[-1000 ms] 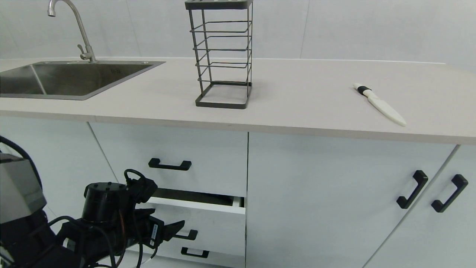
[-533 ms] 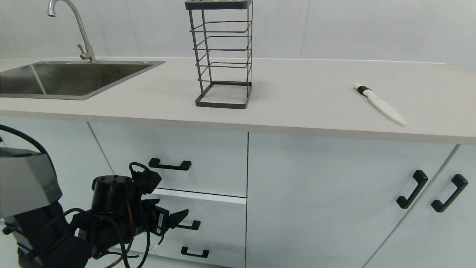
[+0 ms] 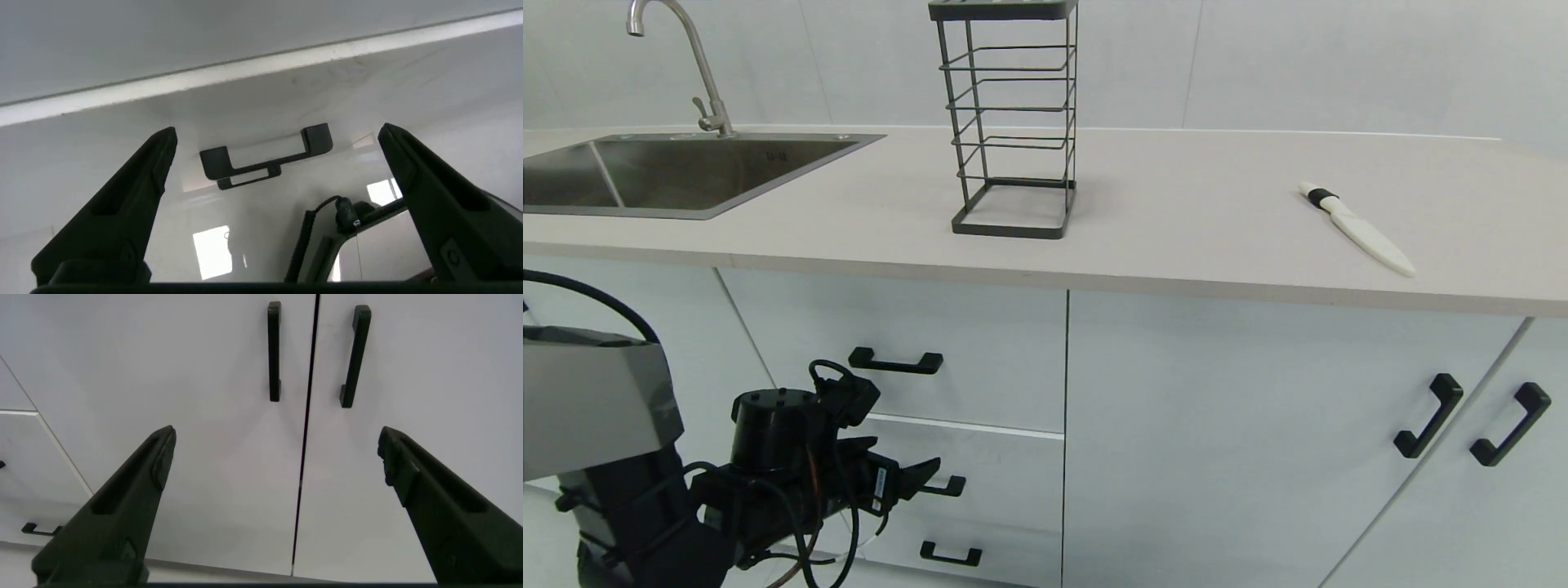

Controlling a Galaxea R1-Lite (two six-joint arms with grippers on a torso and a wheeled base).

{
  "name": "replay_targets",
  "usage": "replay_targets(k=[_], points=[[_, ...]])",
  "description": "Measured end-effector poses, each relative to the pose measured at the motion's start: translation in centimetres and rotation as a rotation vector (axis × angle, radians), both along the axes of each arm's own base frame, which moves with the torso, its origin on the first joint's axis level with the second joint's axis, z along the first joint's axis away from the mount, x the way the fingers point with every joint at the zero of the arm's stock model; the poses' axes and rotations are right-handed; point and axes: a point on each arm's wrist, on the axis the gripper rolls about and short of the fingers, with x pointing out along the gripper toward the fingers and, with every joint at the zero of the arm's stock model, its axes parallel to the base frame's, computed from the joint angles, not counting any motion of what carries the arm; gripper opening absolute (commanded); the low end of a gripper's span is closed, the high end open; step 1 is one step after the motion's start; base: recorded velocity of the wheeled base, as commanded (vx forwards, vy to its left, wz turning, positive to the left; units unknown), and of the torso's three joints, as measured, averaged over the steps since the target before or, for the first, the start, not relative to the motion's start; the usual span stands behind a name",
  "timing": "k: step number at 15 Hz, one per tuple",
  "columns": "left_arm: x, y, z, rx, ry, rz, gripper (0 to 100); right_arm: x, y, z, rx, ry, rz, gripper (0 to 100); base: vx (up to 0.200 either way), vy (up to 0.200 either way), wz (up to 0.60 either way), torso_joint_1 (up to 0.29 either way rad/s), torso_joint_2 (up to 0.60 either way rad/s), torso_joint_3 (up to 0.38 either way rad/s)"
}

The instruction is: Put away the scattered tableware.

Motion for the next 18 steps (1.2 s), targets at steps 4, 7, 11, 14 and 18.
replay_targets(k=[4,7,11,14,18], points=[[-3.3,0.9,0.6,-0.011,-0.033,-0.003,100,0.0,0.0,0.0,0.001,0.000,0.000,100,0.000,0.000,0.00,0.000,0.00,0.000],[-5.1,1.5,2.4,-0.045,-0.097,0.005,100,0.0,0.0,0.0,0.000,0.000,0.000,100,0.000,0.000,0.00,0.000,0.00,0.000],[-6.8,2.2,6.7,-0.113,-0.302,0.024,100,0.0,0.0,0.0,0.000,0.000,0.000,100,0.000,0.000,0.00,0.000,0.00,0.000],[-9.1,3.4,10.0,-0.154,-0.456,0.055,100,0.0,0.0,0.0,0.000,0.000,0.000,100,0.000,0.000,0.00,0.000,0.00,0.000],[-13.1,4.9,11.4,-0.150,-0.489,0.101,100,0.0,0.0,0.0,0.000,0.000,0.000,100,0.000,0.000,0.00,0.000,0.00,0.000]])
